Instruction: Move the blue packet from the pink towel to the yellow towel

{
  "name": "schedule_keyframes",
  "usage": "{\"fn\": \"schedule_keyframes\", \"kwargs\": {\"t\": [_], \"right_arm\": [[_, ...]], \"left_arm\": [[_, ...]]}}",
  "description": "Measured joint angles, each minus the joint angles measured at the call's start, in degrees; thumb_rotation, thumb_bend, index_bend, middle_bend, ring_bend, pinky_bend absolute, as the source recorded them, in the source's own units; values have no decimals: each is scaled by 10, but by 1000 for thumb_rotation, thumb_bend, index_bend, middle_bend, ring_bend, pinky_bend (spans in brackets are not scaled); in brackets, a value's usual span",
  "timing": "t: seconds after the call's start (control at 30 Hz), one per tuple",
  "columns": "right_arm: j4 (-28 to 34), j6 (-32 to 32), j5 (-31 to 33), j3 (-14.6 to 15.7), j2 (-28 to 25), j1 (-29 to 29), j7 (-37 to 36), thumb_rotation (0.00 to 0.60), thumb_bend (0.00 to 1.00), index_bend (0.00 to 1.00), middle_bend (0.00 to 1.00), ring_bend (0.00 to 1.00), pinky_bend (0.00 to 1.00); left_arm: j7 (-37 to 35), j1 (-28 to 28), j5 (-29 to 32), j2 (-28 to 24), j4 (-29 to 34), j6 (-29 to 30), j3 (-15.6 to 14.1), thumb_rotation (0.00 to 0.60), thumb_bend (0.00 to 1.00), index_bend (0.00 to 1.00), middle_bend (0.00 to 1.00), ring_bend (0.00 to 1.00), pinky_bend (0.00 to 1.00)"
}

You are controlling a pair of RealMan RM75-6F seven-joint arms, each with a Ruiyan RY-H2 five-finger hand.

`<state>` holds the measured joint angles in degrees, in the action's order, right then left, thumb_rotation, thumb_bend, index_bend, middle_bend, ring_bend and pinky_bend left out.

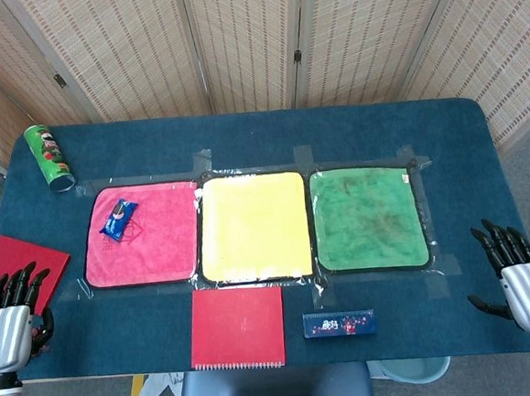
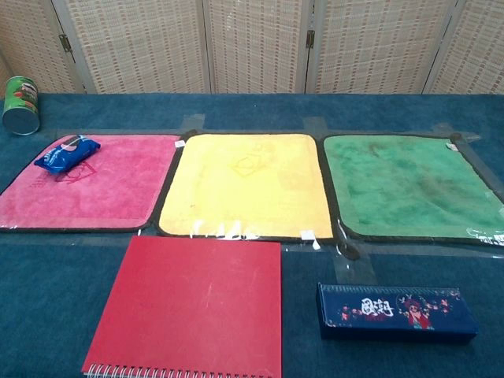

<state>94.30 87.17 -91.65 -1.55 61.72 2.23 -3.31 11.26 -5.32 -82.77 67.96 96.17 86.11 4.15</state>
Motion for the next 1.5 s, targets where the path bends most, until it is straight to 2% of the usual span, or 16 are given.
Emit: {"fn": "schedule_keyframes", "kwargs": {"t": [0.53, 0.87, 1.27, 1.5], "right_arm": [[-14, 19, -2, 7, 4, -13, -15, 600, 124, 0, 11, 32, 0], [-17, 32, -13, 9, 1, -17, -20, 600, 124, 0, 11, 29, 0], [-4, 56, -25, 12, -10, -29, -10, 600, 125, 0, 11, 29, 0], [6, 66, -29, 14, -18, -36, -2, 600, 125, 0, 11, 30, 0]], "left_arm": [[-4, -4, -19, -1, -4, 8, 0, 600, 669, 154, 86, 98, 68], [-31, -54, -44, -6, -27, -28, 21, 600, 671, 201, 97, 111, 68], [-73, -152, -60, 25, -128, -104, 56, 600, 672, 267, 167, 168, 77], [-91, -207, -70, 71, -234, -142, 62, 600, 659, 173, 167, 169, 83]]}}
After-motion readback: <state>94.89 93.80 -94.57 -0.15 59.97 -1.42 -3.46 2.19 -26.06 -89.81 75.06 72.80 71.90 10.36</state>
